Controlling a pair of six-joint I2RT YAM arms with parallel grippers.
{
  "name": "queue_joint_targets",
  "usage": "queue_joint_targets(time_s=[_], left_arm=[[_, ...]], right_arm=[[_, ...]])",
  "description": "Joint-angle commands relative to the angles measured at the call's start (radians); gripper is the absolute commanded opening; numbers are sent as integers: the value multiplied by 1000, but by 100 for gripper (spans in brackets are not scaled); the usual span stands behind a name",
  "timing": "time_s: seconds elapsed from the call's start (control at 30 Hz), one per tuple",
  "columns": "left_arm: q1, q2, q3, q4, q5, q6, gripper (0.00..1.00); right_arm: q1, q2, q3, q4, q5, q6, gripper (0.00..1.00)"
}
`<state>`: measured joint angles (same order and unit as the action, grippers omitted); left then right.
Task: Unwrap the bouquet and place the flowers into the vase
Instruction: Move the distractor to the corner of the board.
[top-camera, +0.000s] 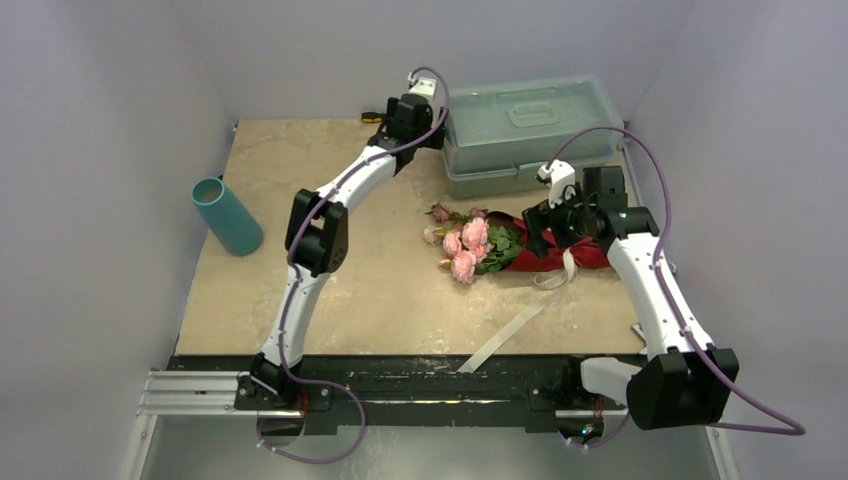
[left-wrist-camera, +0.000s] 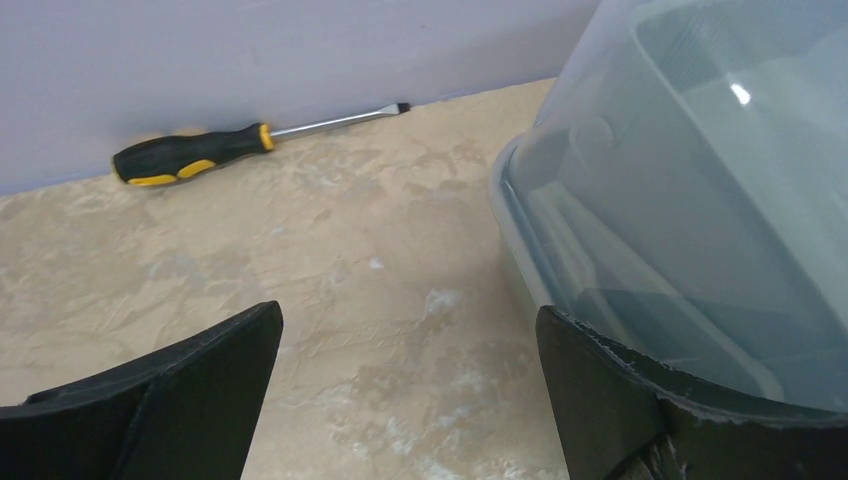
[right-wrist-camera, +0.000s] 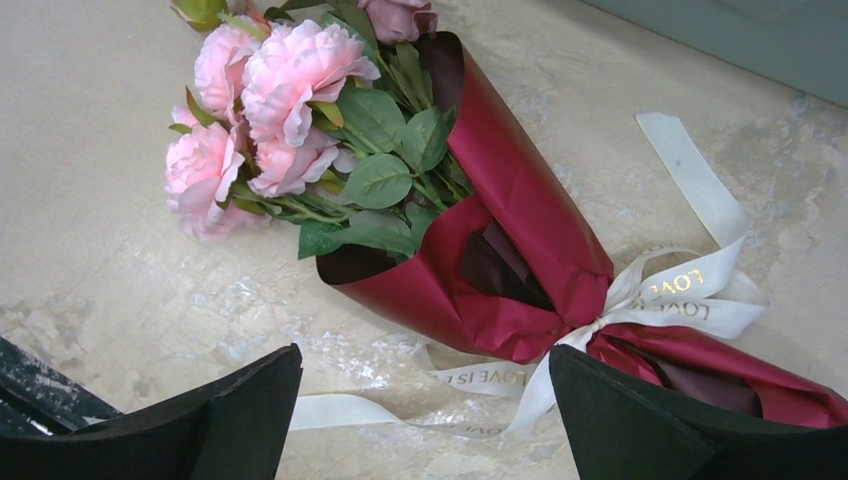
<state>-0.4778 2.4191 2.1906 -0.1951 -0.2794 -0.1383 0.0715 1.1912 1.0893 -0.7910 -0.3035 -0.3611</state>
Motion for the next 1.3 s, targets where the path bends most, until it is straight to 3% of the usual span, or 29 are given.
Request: queue_joint_targets(time_s=[0.0,0.13,0.2,0.43,0.53,0.6,0.73,0.93,1.27], left_arm=[[-43,59,102,101,86,-33,100],[-29,32,124,82,53,-27,100],[10,-33,96,57,109,-69,100],[171,-340,-109,-49,236,-43,100],[277,-450,-189,-134,376,-85,100],[332,-539,-285,-131,475,-90,100],[391,-700,-459,-130,520,-88,100],[442,-812,-573,-164,539,-111,100],[463,-871,-628,-167,562,-122,100]], right_arm=[[0,18,7,79,-38,-12,98],[22,79,50,109,-76,-1,98],[47,100,71,145,-88,23,98],[166,186,142,306,-137,173,98],[245,245,189,379,-120,228,98],[300,298,236,417,-100,270,98],[397,407,329,499,-48,343,98],[504,567,479,581,31,416,98],[511,774,647,636,78,427,98]])
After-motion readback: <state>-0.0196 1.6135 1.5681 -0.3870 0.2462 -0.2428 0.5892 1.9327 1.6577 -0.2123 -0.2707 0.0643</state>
